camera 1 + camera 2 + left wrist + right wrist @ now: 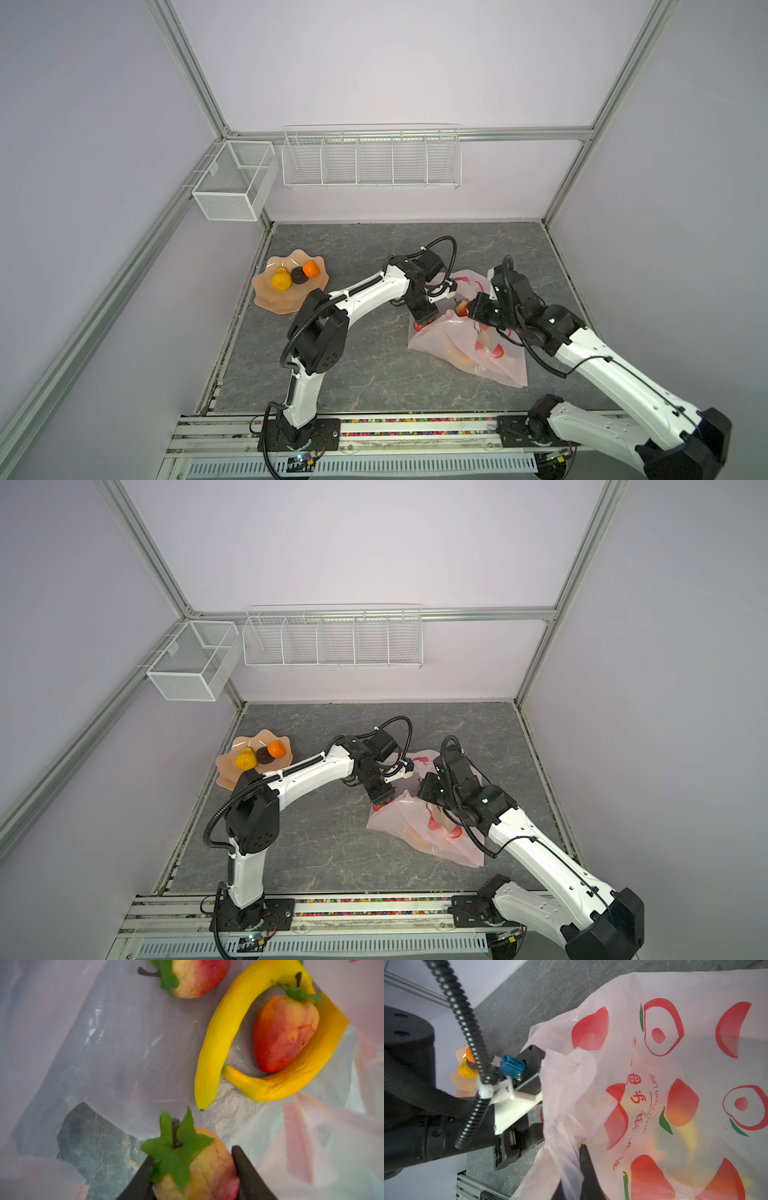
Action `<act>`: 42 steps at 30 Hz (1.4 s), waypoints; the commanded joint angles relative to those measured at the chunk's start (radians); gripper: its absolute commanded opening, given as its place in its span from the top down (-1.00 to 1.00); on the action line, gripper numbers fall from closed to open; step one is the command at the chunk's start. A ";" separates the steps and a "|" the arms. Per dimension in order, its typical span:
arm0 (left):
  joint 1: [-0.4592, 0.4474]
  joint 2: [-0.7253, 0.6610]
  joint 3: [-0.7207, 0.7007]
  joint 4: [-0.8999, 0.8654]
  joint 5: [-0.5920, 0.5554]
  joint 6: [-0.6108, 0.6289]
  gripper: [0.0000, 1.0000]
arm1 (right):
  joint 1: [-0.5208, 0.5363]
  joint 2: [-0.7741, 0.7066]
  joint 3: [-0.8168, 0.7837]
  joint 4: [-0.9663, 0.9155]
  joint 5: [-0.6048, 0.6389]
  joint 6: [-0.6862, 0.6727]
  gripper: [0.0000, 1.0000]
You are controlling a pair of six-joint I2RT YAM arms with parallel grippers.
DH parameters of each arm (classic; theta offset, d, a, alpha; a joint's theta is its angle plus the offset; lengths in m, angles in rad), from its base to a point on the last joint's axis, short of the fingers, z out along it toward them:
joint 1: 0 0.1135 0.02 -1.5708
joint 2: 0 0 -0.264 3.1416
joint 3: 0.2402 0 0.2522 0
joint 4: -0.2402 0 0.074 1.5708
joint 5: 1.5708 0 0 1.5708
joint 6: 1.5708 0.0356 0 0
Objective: Place the fruits into the plastic bag
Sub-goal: Place the fruit in the plastic bag.
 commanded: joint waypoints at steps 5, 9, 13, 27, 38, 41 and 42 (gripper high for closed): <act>-0.009 0.043 0.065 0.045 0.187 -0.116 0.52 | 0.001 -0.018 -0.019 0.002 0.011 0.008 0.88; -0.015 0.059 0.069 0.099 0.255 -0.191 0.53 | 0.001 -0.018 -0.021 0.005 0.009 0.012 0.87; -0.024 0.078 0.062 0.156 0.345 -0.268 0.50 | 0.000 -0.018 -0.024 0.009 0.009 0.016 0.87; -0.069 0.064 -0.058 0.358 0.481 -0.476 -0.40 | 0.000 -0.020 -0.030 0.019 0.009 0.021 0.87; -0.003 -0.059 -0.172 0.362 0.268 -0.592 -0.62 | 0.000 -0.017 -0.030 0.014 0.009 0.015 0.88; 0.030 -0.123 -0.235 0.402 0.227 -0.639 -0.65 | 0.000 -0.015 -0.030 0.013 0.010 0.013 0.87; 0.043 -0.145 -0.254 0.410 0.208 -0.652 -0.66 | 0.000 -0.013 -0.030 0.012 0.009 0.012 0.87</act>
